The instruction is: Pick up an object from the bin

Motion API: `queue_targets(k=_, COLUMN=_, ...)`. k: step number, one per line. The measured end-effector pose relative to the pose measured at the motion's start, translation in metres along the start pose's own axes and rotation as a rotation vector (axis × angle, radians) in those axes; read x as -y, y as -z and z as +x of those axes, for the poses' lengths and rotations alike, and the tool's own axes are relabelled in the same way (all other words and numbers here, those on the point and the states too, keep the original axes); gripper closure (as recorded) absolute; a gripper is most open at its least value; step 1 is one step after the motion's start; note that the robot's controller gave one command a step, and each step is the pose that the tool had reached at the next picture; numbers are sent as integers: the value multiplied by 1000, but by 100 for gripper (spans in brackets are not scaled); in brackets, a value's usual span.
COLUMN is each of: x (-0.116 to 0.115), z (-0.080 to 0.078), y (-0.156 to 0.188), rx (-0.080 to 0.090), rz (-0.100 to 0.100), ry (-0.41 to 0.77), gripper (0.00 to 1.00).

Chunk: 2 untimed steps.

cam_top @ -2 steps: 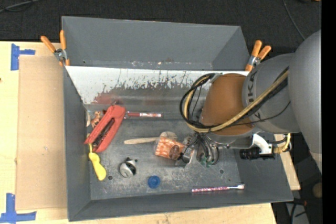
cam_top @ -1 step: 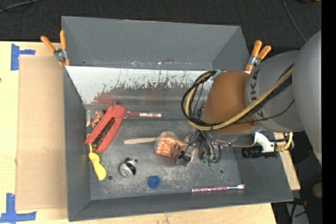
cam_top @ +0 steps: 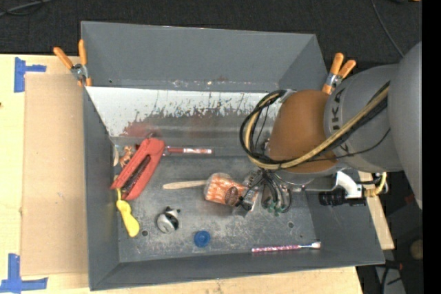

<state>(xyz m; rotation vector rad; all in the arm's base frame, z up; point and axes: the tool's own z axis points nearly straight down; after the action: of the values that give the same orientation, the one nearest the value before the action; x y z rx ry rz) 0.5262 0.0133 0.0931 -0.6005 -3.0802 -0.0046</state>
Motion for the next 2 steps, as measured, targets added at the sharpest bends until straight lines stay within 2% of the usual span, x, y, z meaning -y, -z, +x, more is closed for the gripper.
queue_targets(k=1, x=0, z=0, y=10, rx=-2, rz=0, ry=0, gripper=100)
queue_targets(k=2, x=1, z=3, y=42, rx=-11, rz=4, ry=1, gripper=100)
